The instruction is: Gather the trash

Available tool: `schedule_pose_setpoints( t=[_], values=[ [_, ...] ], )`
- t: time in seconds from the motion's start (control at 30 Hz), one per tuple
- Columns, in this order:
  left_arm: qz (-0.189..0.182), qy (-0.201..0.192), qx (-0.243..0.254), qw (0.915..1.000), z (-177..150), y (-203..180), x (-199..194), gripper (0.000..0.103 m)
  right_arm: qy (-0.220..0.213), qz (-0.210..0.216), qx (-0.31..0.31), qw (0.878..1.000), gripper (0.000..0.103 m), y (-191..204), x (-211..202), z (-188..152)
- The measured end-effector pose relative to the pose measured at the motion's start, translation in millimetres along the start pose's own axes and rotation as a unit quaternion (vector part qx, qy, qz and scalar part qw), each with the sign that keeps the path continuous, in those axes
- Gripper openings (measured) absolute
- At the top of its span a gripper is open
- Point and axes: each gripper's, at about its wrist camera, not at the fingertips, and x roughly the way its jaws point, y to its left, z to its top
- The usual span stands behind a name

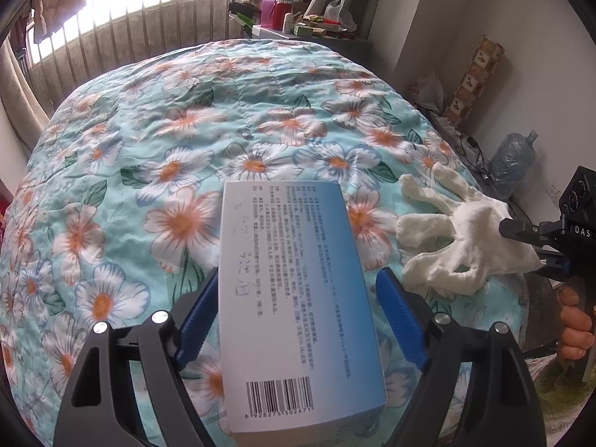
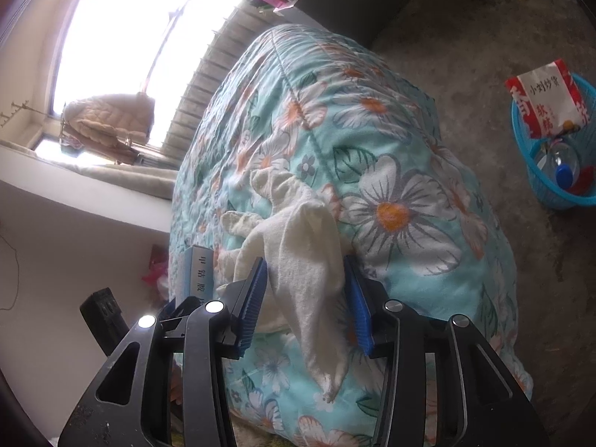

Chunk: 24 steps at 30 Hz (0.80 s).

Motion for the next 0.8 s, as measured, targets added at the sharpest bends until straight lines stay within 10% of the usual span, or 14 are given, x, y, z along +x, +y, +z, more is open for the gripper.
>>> schedule_pose_setpoints(
  t=[0.8],
  values=[
    [0.035, -0.019, 0.017, 0.9991, 4.8, -6.6, 5.0, 0.072, 0.001, -0.022, -0.013, 1.000, 0.008, 16.7, 21.7, 3.1]
  ],
)
